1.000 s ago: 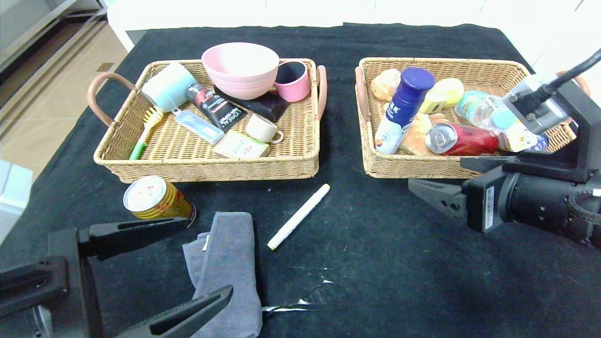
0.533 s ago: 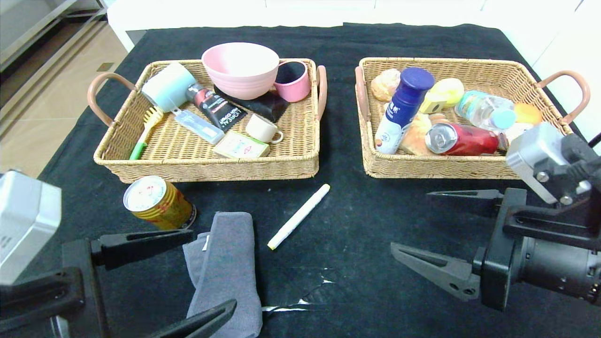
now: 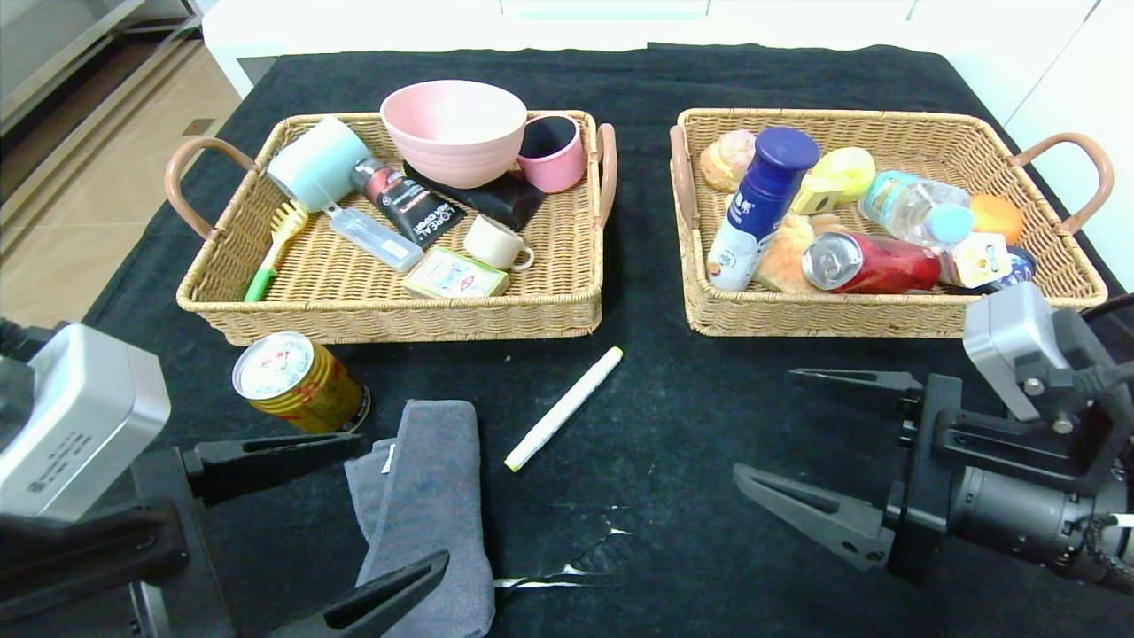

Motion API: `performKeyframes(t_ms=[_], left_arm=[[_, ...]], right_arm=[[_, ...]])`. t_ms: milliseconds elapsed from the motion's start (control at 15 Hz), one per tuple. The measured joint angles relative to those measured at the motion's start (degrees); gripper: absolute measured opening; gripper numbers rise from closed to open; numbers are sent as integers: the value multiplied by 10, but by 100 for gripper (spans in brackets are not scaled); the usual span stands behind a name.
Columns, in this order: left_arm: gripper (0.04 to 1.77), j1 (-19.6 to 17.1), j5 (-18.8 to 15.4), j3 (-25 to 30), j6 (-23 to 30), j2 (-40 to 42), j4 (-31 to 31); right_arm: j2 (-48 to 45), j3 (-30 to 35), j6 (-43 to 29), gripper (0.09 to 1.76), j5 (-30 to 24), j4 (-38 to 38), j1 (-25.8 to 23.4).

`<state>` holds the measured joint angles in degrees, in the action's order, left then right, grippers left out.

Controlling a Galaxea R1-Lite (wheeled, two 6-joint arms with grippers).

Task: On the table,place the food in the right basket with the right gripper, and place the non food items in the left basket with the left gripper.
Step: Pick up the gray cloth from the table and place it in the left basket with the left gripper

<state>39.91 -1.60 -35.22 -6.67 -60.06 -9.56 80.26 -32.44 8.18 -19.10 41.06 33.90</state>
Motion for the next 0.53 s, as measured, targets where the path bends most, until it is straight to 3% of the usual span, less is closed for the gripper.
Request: performKeyframes(t_ms=[333,533], left_arm=[[172,1,33,-8,-7,-8,0],[172,1,80,-28,-2,-12,31]], right_arm=[[8,24,-3,170,-4,35,-16],[10,39,-3,170,0,36,-15]])
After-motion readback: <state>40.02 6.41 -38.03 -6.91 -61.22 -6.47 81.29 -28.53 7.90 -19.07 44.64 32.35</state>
